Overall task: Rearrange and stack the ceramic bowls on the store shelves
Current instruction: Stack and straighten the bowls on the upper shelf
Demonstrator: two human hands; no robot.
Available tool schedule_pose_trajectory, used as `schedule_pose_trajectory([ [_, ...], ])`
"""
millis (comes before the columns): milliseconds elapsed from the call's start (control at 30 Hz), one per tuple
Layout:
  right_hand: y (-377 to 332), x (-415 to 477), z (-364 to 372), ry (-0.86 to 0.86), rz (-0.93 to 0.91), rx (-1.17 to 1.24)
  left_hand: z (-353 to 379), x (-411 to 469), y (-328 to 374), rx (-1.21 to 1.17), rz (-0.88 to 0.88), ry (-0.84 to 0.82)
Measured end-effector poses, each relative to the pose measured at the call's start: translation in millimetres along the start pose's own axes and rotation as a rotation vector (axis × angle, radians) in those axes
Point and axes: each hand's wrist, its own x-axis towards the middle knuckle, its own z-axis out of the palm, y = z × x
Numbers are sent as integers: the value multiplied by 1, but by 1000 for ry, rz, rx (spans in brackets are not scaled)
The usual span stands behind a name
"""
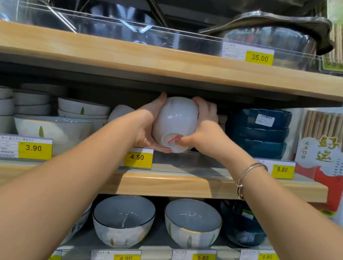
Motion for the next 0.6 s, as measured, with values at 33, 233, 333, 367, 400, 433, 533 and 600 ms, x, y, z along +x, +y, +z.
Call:
schedule_pose_trajectory([
  [33, -1, -1, 1, 6, 28, -2, 1, -1, -1, -20, 10, -5],
  [233, 1, 13, -3, -62, 391, 644, 7, 0, -3, -17, 63, -2],
  [333, 1, 22, -10, -12, 597, 993, 11, 1, -4, -19, 100, -13],
  [367, 1, 23, -13, -9, 629, 986, 11, 0, -3, -7, 102, -26],
  [400, 2, 24, -15, -5, 662, 959, 11, 0, -3, 3, 101, -35],
  [433, 3, 24, -18, 8, 702, 926, 10, 1, -4, 14, 101, -40],
  [533, 8, 25, -19, 76, 774, 848, 12, 7, -5, 43, 104, -10],
  [600, 9, 25, -16, 78, 762, 813, 13, 10, -5, 75, 98, 15],
])
